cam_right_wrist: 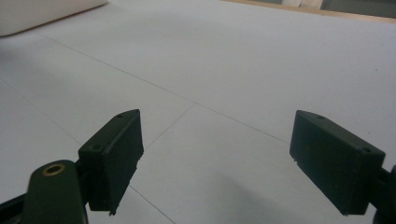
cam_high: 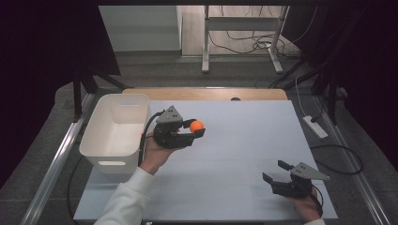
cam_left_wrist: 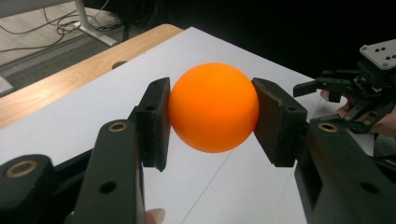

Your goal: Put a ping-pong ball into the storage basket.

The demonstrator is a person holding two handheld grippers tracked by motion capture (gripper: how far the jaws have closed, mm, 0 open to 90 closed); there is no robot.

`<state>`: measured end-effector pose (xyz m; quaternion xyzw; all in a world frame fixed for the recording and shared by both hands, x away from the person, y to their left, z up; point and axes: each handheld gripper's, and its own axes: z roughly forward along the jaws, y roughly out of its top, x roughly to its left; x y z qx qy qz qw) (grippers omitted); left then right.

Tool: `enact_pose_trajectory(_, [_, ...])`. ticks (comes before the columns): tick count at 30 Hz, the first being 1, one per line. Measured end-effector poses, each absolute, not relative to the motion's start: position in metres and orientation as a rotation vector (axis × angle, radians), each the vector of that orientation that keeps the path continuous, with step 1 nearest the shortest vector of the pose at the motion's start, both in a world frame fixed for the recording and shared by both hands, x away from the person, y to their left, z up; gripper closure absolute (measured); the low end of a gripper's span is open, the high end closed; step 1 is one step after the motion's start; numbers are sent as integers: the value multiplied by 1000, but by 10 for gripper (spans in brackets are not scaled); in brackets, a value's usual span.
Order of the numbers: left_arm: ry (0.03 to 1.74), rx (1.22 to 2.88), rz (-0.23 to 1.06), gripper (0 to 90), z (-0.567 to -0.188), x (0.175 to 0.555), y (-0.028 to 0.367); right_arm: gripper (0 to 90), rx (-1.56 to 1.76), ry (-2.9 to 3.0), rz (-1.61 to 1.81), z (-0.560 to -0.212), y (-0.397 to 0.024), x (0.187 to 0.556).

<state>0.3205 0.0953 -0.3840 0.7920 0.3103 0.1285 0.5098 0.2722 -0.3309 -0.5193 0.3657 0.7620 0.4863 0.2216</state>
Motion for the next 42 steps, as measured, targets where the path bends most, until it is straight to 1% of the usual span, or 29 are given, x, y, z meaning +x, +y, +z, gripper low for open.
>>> enact_pose_trajectory(10, [818, 1857, 340, 504, -379, 322, 114, 173, 1009, 2105, 1343, -519, -331, 272])
enact_pose_trajectory(42, [886, 1796, 414, 504, -370, 320, 149, 173, 1006, 2108, 1340, -519, -331, 272])
